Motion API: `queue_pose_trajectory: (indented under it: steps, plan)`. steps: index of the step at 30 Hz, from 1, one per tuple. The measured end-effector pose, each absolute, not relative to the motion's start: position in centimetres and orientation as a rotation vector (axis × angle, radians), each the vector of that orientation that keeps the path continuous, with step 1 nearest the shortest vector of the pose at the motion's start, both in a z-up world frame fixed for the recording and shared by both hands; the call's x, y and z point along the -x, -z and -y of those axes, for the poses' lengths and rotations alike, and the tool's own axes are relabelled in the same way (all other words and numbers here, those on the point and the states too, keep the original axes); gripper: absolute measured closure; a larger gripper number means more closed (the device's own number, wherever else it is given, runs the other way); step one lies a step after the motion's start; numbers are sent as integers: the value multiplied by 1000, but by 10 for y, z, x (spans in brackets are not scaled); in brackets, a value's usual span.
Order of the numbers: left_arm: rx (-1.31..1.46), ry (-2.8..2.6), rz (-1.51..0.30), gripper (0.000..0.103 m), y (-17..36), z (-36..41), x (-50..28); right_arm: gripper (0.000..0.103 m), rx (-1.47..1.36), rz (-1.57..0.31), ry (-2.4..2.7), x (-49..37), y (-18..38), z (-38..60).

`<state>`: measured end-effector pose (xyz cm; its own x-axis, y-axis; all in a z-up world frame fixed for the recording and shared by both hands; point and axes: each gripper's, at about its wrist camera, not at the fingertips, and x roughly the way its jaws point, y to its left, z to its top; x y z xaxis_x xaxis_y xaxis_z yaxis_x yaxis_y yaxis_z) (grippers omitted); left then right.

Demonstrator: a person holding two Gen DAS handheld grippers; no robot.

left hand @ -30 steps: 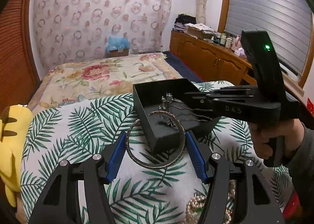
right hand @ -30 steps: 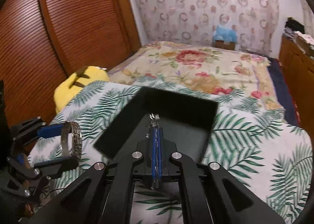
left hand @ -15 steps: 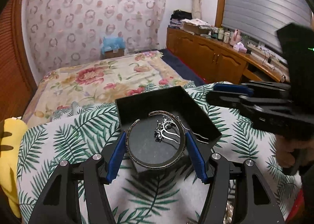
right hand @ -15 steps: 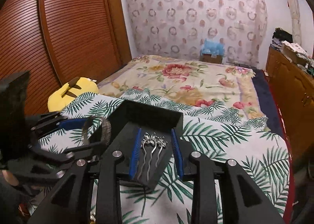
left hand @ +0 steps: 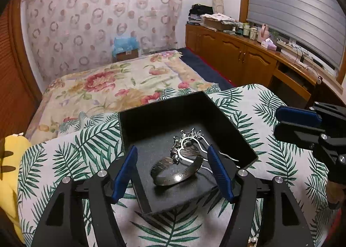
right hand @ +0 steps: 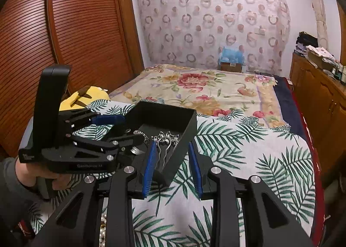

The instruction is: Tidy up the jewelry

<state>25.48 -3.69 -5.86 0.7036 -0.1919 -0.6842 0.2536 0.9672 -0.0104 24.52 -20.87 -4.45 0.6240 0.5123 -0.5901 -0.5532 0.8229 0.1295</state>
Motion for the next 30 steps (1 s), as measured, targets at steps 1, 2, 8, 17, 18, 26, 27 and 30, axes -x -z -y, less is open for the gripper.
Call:
queue_pose_trajectory:
  steps: [1,2,8,17,18,26,27,30]
  plan:
    - [-85,251,-748,39,57,36,-252,70,67,-655,-609,-242,44,208]
    - [-83,252,-744,39,56,36,-251,70,66,-654,-606,-236,45,210]
    - [-73,263,-732,39,56,28,-220,70,60,-649,-629,-196,54,216]
    - [-27,274,-722,38,61,5,-160,70,104,-728,-683,-153,79,204]
    - [-22,272,-725,37,63,2,-153,70,117,-737,-684,-149,82,204]
    - [21,237,-766,28,81,-20,-118,75,152,-790,-717,-136,94,202]
    - [27,232,-768,27,83,-23,-115,76,154,-796,-720,-135,95,201]
    - [41,216,-779,26,88,-31,-109,77,178,-816,-711,-135,101,197]
